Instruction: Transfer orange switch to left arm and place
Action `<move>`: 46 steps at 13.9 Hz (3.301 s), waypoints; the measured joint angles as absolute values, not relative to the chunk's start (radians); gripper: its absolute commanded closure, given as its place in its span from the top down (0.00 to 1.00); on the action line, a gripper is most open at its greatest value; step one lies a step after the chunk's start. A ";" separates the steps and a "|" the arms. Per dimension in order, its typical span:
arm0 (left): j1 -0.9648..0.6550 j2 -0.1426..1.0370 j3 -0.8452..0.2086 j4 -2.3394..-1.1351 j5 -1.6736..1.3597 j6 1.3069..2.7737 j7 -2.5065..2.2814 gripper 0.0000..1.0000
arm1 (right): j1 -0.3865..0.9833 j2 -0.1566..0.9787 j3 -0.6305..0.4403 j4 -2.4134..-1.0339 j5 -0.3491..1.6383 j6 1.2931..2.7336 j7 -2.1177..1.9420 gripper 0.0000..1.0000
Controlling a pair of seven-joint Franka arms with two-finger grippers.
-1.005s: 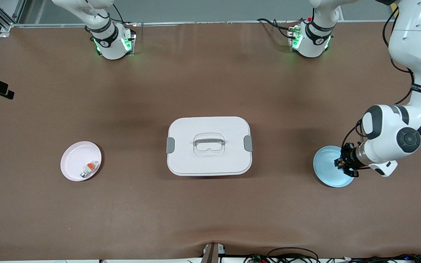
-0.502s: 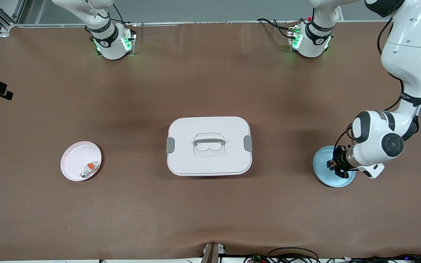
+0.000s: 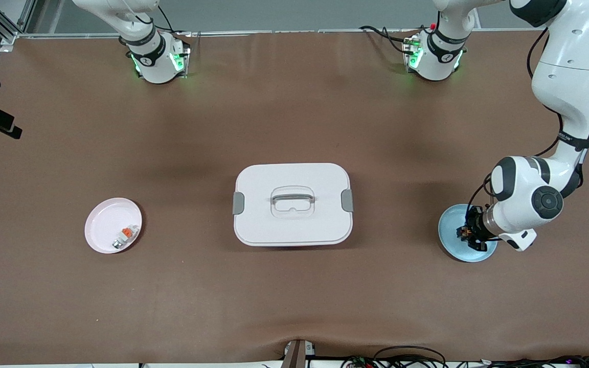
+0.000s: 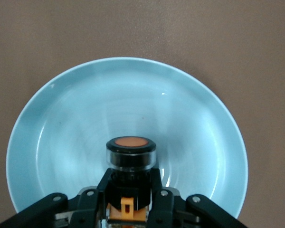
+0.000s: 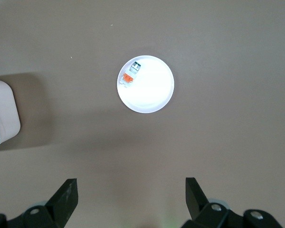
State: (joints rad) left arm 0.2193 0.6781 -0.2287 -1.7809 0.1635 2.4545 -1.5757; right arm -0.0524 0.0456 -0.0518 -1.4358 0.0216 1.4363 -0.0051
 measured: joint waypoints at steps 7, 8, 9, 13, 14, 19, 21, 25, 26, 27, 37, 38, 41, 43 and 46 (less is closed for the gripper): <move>0.219 0.678 -0.229 -1.769 0.198 2.459 -1.576 1.00 | -0.052 0.046 -0.052 -1.437 0.023 1.436 -0.004 1.00; 0.219 0.677 -0.230 -1.764 0.198 2.460 -1.576 1.00 | -0.052 0.046 -0.052 -1.437 0.023 1.436 -0.004 1.00; 0.219 0.673 -0.230 -1.760 0.198 2.461 -1.577 1.00 | -0.052 0.046 -0.052 -1.438 0.023 1.436 -0.004 1.00; 0.219 0.617 -0.232 -1.752 0.198 2.445 -1.578 1.00 | -0.052 0.046 -0.050 -1.439 0.023 1.435 -0.004 1.00; 0.219 0.596 -0.232 -1.752 0.199 2.425 -1.577 1.00 | -0.052 0.046 -0.049 -1.439 0.024 1.435 -0.003 1.00; 0.221 0.500 -0.231 -1.754 0.202 2.319 -1.471 1.00 | -0.031 0.041 -0.045 -1.437 0.027 1.411 0.002 1.00; 0.226 0.460 -0.226 -1.755 0.202 2.270 -1.368 1.00 | -0.026 0.037 -0.045 -1.437 0.027 1.402 0.006 1.00; 0.222 0.400 -0.176 -1.758 0.202 2.194 -1.131 1.00 | -0.026 0.033 -0.047 -1.435 0.027 1.394 0.007 1.00; 0.219 0.384 -0.158 -1.758 0.196 2.172 -1.058 1.00 | -0.026 0.033 -0.047 -1.435 0.027 1.393 0.007 1.00; 0.206 0.362 -0.126 -1.758 0.176 2.146 -0.971 1.00 | -0.026 0.032 -0.049 -1.435 0.027 1.392 0.008 1.00; -0.056 0.218 0.230 -1.770 0.082 2.035 -0.441 1.00 | -0.026 0.032 -0.051 -1.434 0.027 1.360 0.008 1.00; -0.055 0.204 0.237 -1.769 0.081 2.022 -0.395 1.00 | -0.026 0.032 -0.051 -1.434 0.027 1.356 0.008 1.00; -0.054 0.129 0.239 -1.762 0.079 1.961 -0.332 1.00 | -0.026 0.032 -0.051 -1.434 0.040 1.338 0.008 1.00; -0.055 0.082 0.216 -1.729 0.063 1.880 -0.331 1.00 | -0.026 0.032 -0.052 -1.435 0.056 1.336 0.008 1.00; -0.044 0.061 0.138 -1.646 0.051 1.794 -0.332 1.00 | -0.026 0.032 -0.052 -1.435 0.060 1.336 0.008 1.00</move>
State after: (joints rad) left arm -0.0443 0.0611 0.1381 -1.6462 0.0509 1.7935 -0.3318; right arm -0.0263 0.0322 -0.0515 -1.4345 0.0601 1.3360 0.0081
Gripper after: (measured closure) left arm 0.000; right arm 0.000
